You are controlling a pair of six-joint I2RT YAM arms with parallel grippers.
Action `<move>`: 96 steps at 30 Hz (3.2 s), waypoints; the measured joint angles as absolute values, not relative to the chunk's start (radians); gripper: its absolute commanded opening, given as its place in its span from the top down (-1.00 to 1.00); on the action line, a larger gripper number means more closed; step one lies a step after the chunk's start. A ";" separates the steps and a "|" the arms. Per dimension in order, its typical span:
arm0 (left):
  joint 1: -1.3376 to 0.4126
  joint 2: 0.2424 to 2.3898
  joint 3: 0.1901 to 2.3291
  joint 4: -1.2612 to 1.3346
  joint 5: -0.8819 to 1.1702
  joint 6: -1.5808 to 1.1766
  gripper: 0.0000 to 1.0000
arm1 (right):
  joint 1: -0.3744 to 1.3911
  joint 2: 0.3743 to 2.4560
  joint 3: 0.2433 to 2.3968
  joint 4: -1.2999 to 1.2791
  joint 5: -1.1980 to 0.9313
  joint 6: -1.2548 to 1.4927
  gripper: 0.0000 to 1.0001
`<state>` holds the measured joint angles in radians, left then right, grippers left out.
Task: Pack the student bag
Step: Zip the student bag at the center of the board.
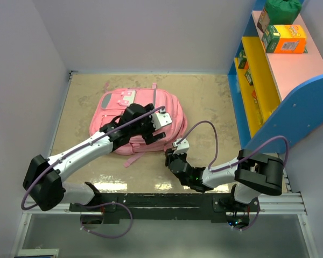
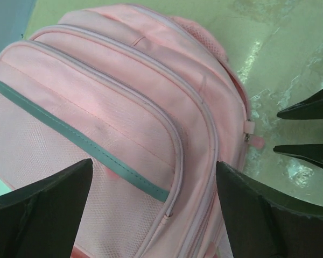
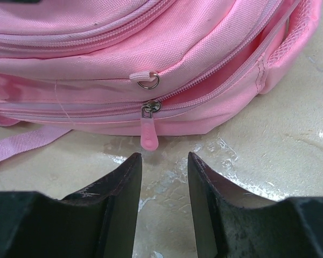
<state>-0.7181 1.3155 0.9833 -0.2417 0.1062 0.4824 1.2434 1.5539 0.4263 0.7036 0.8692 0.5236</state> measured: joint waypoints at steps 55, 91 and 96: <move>-0.676 1.402 1.008 -0.243 0.091 0.471 1.00 | 1.227 1.718 0.570 0.742 0.879 0.451 0.06; -0.668 1.352 0.957 -0.229 0.119 0.483 1.00 | 1.123 1.567 0.471 0.723 0.820 0.402 1.00; -0.665 1.322 0.936 -0.230 0.123 0.495 1.00 | 1.093 1.547 0.468 0.708 0.820 0.400 1.00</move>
